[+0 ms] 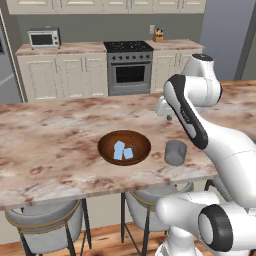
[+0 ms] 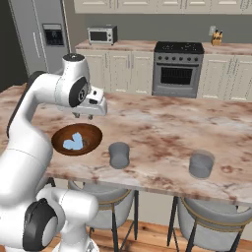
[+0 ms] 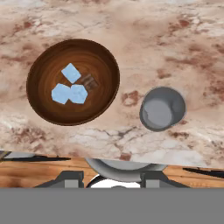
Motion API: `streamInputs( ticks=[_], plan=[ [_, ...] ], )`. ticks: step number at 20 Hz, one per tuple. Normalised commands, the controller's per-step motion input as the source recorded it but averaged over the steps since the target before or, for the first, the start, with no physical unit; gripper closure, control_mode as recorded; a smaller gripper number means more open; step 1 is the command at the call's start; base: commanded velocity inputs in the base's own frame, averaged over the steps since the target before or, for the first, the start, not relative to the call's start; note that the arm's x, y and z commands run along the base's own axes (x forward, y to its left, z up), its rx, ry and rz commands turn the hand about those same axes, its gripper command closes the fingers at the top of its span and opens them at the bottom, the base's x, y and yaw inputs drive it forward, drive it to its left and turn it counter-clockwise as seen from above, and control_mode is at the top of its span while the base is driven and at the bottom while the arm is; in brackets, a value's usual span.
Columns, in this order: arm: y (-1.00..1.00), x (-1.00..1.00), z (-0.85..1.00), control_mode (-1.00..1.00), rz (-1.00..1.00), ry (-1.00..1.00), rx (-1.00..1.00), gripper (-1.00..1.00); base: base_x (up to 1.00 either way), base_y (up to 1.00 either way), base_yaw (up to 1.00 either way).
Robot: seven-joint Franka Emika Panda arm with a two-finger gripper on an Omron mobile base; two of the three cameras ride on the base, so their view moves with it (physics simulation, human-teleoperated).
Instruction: There are four ice cubes in the ice bowl. Place two ice cubes in each glass of water.
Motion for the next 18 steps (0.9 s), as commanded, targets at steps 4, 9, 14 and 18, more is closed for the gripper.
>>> streamInputs(
  ticks=[4,9,14,18],
  plan=[
    [0.01,0.01,-0.01,-1.00,0.00,0.03,0.01,-1.00,0.00,0.00,0.00],
    [0.53,0.00,0.00,-1.00,0.00,-0.02,0.00,-1.00,0.00,0.00,0.00],
    [0.71,0.09,0.00,-1.00,0.00,-0.01,0.01,-1.00,0.00,0.00,0.00],
    [0.34,0.19,-0.16,-1.00,0.00,0.00,-0.02,-1.00,0.00,0.00,0.00]
  ],
)
